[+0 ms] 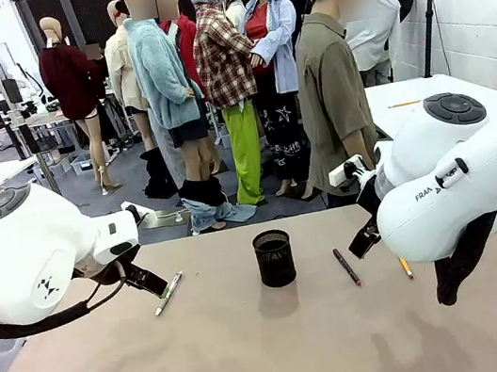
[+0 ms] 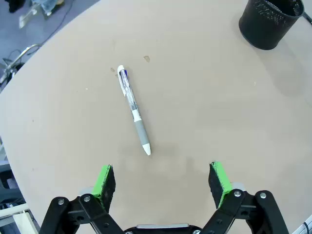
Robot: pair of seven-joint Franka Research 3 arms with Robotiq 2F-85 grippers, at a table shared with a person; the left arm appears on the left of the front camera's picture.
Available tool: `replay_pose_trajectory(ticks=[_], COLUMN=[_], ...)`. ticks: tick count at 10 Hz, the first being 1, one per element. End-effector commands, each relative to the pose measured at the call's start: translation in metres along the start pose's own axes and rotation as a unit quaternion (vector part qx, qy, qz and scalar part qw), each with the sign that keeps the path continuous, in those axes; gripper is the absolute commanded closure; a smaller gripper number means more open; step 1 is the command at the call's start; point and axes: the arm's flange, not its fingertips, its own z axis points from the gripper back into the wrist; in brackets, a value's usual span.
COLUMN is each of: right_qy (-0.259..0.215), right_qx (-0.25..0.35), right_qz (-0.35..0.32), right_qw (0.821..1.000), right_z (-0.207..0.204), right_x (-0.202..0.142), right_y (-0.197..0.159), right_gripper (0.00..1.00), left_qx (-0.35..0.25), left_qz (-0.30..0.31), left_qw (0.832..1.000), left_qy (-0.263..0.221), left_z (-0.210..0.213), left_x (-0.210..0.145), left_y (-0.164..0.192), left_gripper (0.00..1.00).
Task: Place the pens into the pen holder.
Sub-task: Pick up a writing instrument from the table and place it into the Pen holder.
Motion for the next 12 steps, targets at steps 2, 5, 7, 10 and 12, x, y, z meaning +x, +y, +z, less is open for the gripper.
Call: replay_pose_trajectory(ticks=[2, 5, 7, 10, 12], right_qy=[0.000, 0.000, 0.000, 0.000, 0.000], right_qx=[0.000, 0.000, 0.000, 0.000, 0.000], right_qz=[0.000, 0.000, 0.000, 0.000, 0.000], right_qw=[1.000, 1.000, 1.000, 1.000, 1.000], right_z=[0.000, 0.000, 0.000, 0.000, 0.000], right_x=[0.000, 0.000, 0.000, 0.000, 0.000], right_y=[0.000, 0.000, 0.000, 0.000, 0.000], right_gripper=[0.00, 0.00, 0.00, 0.00, 0.00], left_qx=[0.000, 0.000, 0.000, -0.008, -0.014], left_qz=[0.000, 0.000, 0.000, 0.027, 0.044], left_qw=[1.000, 1.000, 1.000, 0.999, 0.997], left_qy=[0.000, 0.000, 0.000, 0.021, 0.064], left_z=[0.000, 0.000, 0.000, -0.015, -0.035], left_x=[0.000, 0.000, 0.000, 0.025, 0.051], left_y=[0.000, 0.000, 0.000, 0.012, 0.023], left_gripper=[0.00, 0.00, 0.00, 0.00, 0.00])
